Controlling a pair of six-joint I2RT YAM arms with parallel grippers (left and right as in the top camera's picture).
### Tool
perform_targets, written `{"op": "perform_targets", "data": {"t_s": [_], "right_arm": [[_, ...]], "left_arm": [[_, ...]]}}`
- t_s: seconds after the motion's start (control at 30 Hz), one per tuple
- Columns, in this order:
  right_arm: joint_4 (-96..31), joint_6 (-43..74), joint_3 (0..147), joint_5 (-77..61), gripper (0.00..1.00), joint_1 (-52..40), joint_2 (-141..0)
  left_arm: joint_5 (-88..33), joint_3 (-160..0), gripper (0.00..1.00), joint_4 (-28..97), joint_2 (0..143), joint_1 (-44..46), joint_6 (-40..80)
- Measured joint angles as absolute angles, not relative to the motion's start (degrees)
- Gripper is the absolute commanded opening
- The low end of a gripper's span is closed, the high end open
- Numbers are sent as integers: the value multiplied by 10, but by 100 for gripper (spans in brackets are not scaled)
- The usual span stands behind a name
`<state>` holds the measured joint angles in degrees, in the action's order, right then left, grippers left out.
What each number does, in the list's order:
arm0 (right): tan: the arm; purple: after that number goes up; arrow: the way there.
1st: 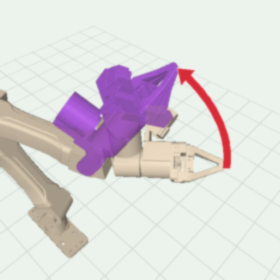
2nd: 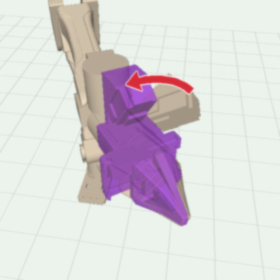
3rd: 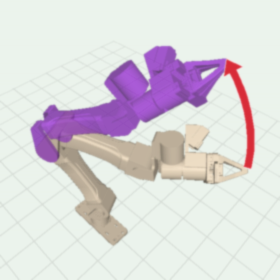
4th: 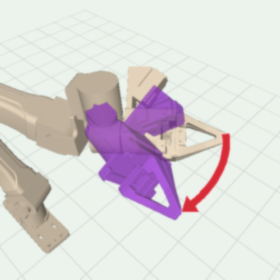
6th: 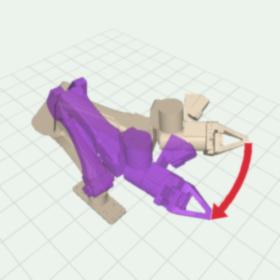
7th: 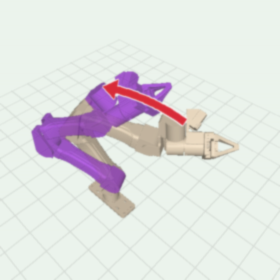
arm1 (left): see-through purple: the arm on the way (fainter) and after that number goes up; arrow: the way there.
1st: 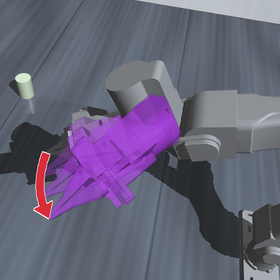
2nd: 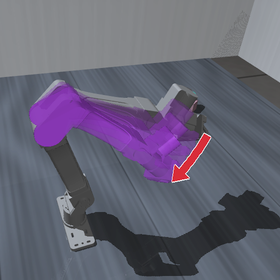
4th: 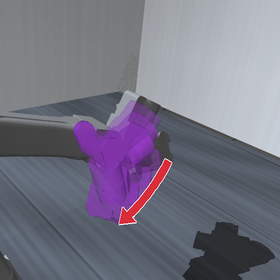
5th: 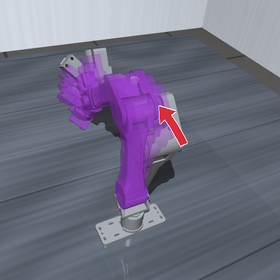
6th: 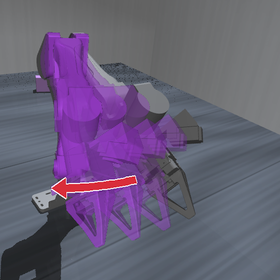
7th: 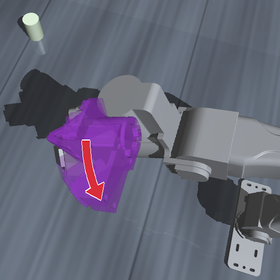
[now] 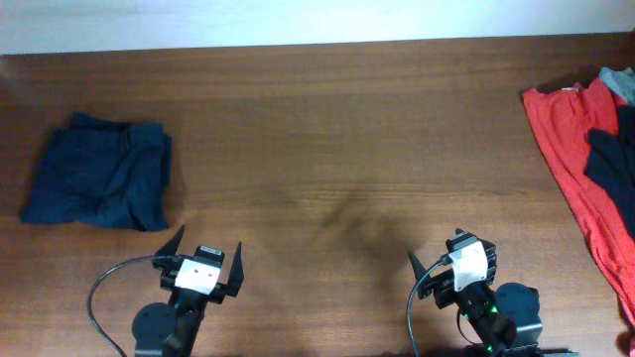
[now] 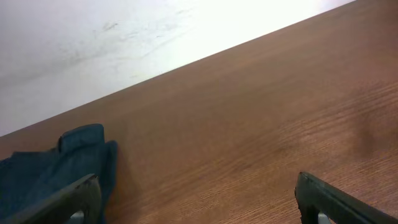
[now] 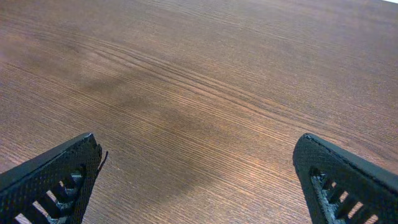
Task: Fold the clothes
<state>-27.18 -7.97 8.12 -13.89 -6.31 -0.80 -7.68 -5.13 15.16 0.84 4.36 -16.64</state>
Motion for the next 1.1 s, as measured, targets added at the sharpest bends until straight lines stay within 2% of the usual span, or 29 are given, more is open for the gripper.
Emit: {"op": "perform_targets", "data": {"t_s": [1.1], "right_arm": [[-252, -80, 81, -139, 99, -63, -8]], "left_arm": [[-77, -51, 99, 122, 8, 44, -166]]}}
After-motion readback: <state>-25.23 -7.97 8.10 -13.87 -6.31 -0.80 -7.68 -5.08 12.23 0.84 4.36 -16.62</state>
